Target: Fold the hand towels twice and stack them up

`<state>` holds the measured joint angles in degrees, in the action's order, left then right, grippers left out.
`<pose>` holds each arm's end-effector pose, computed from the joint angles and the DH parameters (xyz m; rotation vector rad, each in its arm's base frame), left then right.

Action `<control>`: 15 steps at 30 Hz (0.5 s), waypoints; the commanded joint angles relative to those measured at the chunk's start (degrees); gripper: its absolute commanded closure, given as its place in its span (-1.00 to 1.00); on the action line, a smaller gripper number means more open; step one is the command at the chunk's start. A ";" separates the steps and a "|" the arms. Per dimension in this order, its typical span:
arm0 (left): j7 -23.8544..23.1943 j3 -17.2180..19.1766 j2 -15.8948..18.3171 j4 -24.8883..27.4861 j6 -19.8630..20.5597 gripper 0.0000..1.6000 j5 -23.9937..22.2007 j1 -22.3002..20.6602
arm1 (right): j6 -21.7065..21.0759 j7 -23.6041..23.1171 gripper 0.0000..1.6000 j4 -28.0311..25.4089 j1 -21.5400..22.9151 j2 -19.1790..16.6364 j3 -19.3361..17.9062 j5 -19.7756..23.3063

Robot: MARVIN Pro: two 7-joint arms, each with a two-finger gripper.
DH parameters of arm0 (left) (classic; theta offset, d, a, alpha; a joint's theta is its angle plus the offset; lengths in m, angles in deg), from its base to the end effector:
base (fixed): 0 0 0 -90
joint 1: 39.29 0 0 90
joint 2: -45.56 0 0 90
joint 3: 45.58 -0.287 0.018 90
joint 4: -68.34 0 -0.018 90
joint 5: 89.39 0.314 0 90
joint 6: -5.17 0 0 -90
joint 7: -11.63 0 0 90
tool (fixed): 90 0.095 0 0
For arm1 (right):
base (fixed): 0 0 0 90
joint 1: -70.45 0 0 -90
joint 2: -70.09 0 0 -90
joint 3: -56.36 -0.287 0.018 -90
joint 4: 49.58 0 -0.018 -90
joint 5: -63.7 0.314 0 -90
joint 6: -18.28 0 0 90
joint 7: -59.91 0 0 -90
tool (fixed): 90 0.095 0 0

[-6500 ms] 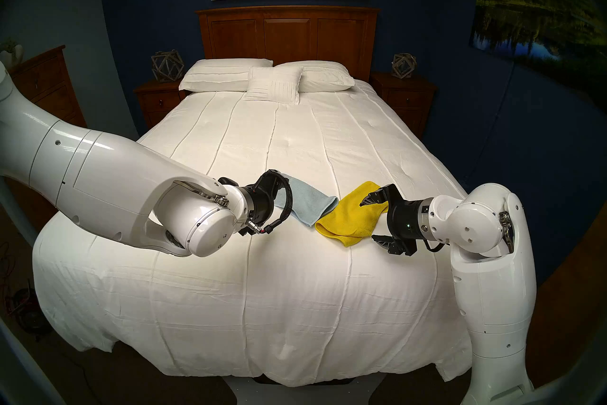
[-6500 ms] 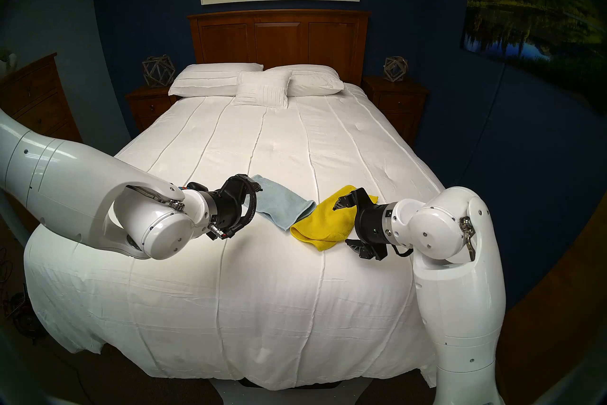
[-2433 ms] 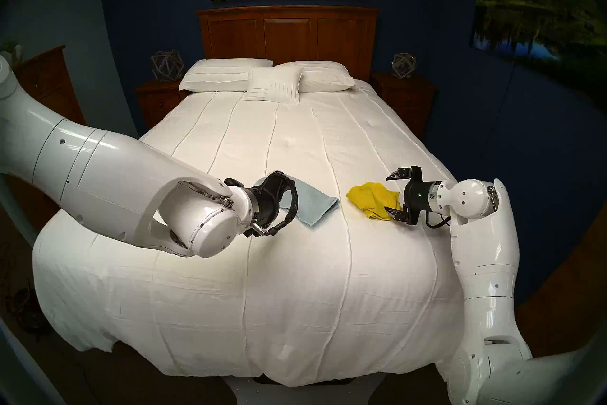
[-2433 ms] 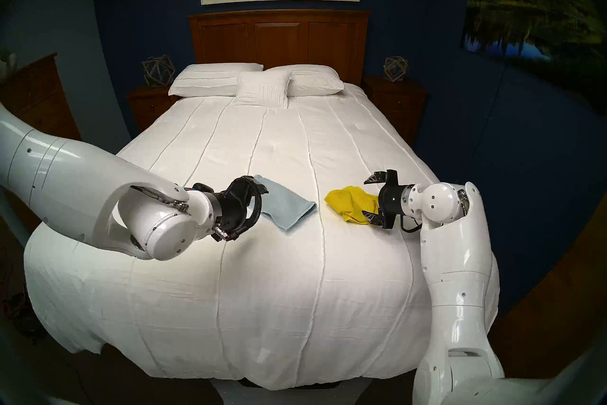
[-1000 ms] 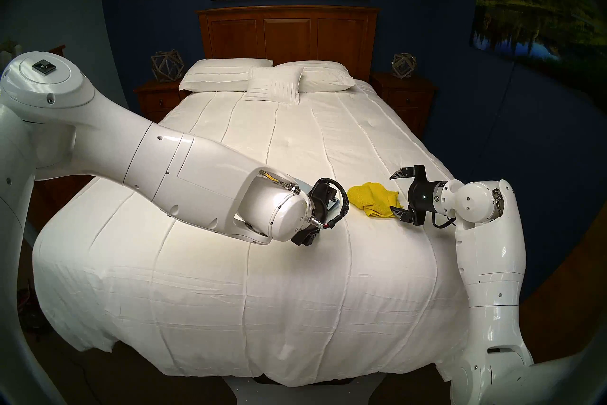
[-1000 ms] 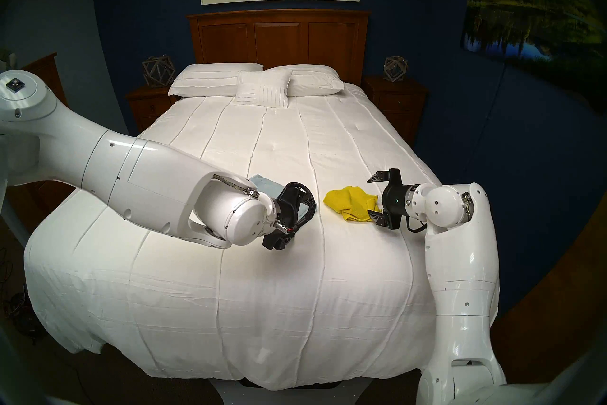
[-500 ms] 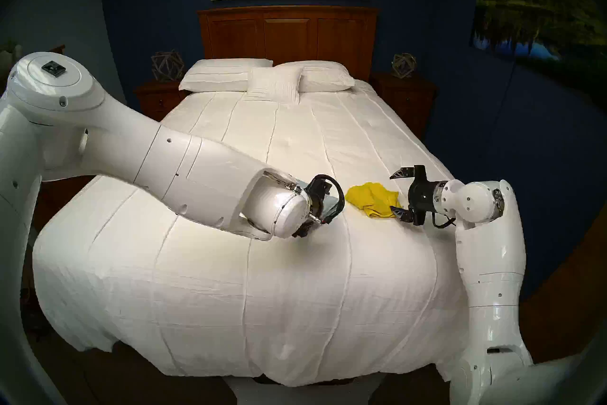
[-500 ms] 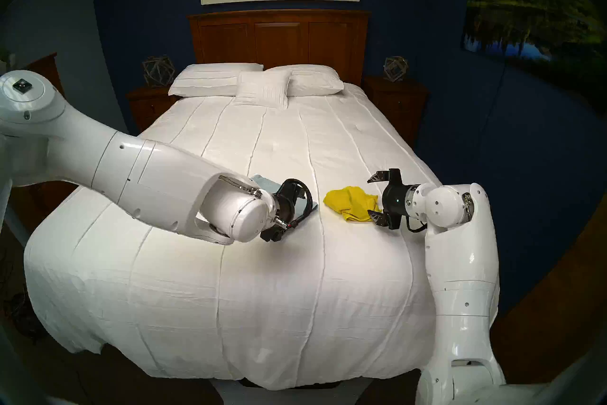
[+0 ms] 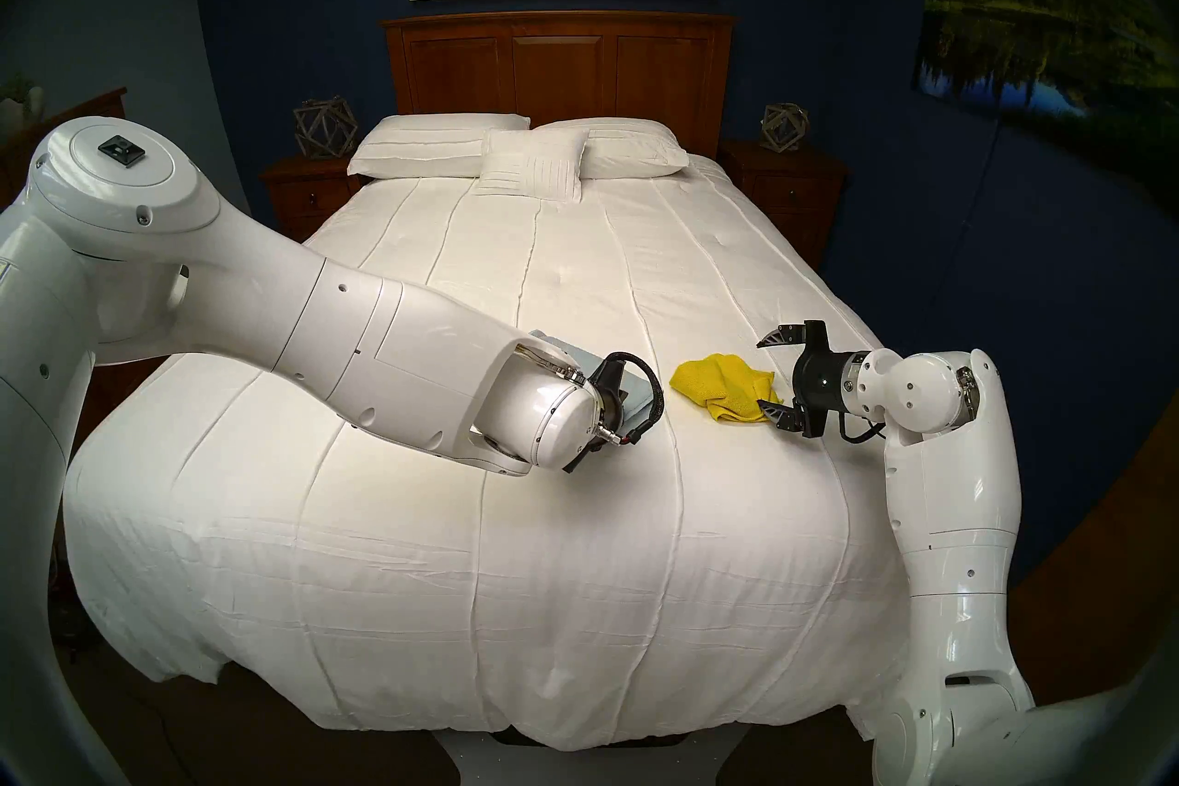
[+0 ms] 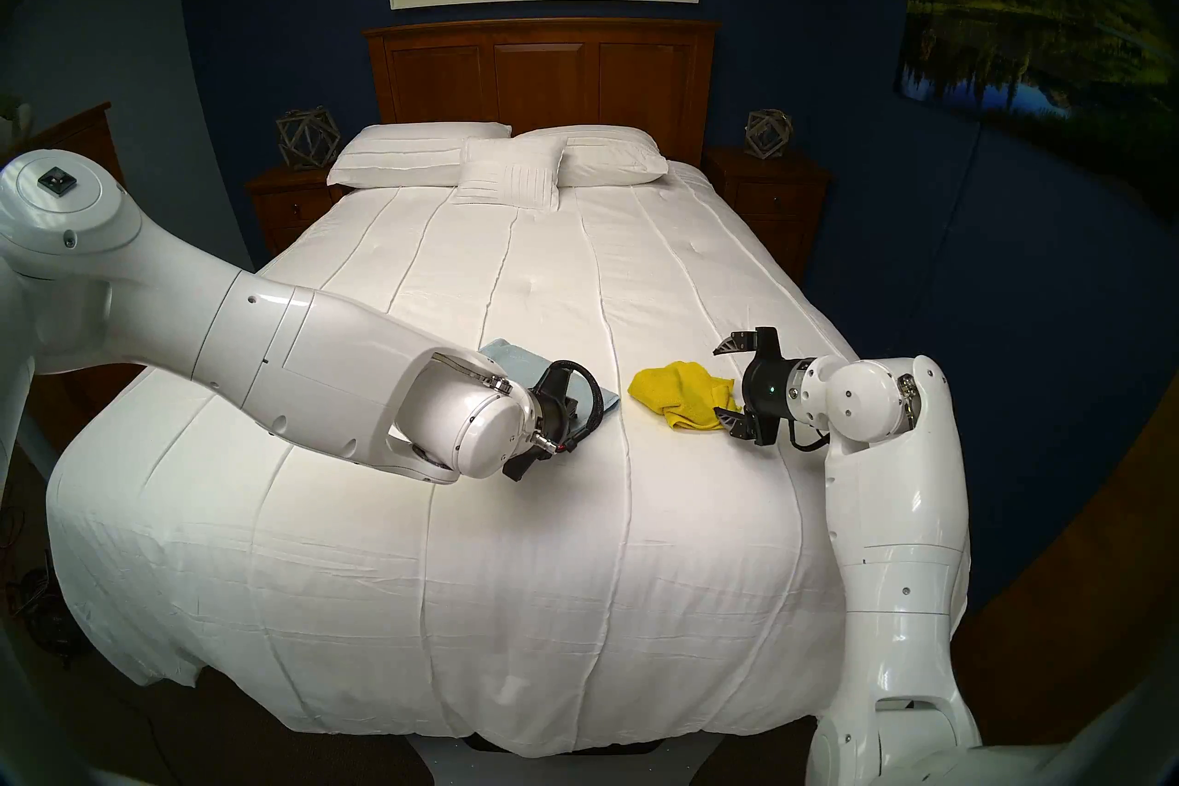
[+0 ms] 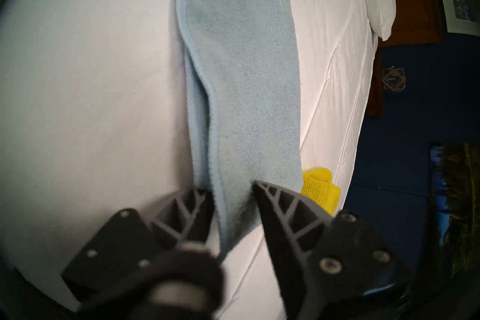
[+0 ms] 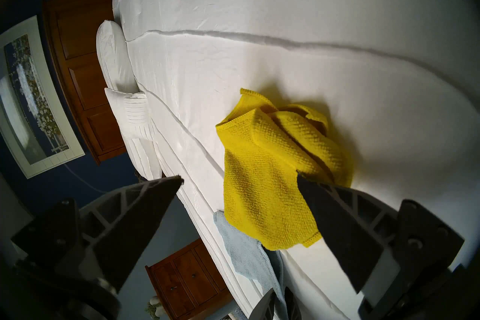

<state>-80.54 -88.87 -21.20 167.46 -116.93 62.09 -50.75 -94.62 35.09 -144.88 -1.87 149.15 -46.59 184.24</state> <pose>0.4310 -0.1526 -0.2203 2.1015 1.1248 0.6114 0.4598 -0.0921 -0.1968 -1.7053 1.3603 -0.5459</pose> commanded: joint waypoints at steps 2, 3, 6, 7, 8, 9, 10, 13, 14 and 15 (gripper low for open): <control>-0.51 0.70 1.69 -0.04 -0.04 0.62 -0.21 -1.51 | 0.13 -0.20 -1.00 -1.29 0.65 -0.01 -0.04 -0.09; -0.29 0.90 1.94 -0.24 -0.60 0.66 -0.71 -1.73 | 0.11 -0.19 -1.00 -1.27 0.66 0.00 -0.05 -0.08; -0.25 1.16 3.05 -1.33 0.09 1.00 -1.31 -1.88 | 0.06 -0.18 -1.00 -1.24 0.68 0.02 -0.07 -0.08; -0.59 1.88 3.81 -1.64 0.35 1.00 -2.10 -1.69 | 0.04 -0.18 -1.00 -1.22 0.69 0.02 -0.08 -0.07; -0.65 2.15 4.29 -1.84 0.81 1.00 -2.39 -1.77 | 0.03 -0.17 -1.00 -1.21 0.69 0.02 -0.08 -0.07; -0.44 2.14 4.26 -2.19 0.27 1.00 -2.63 -1.99 | 0.02 -0.17 -1.00 -1.21 0.69 0.03 -0.09 -0.07; -0.55 2.28 4.44 -2.46 0.23 1.00 -2.81 -1.97 | 0.01 -0.17 -1.00 -1.21 0.70 0.04 -0.10 -0.07; -1.69 3.27 5.34 -3.72 -0.48 1.00 -4.22 -1.13 | -0.01 -0.16 -1.00 -1.20 0.70 0.06 -0.11 -0.08; -2.35 4.04 5.92 -4.54 -0.17 1.00 -5.08 -0.42 | -0.03 -0.16 -1.00 -1.19 0.71 0.06 -0.12 -0.08; -2.39 4.22 6.00 -5.20 -0.09 1.00 -5.45 -0.20 | -0.04 -0.15 -1.00 -1.19 0.71 0.07 -0.13 -0.08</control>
<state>-80.99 -87.26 -17.78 165.18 -116.58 58.99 -51.17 -94.79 35.10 -144.88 -1.86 149.28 -46.69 184.24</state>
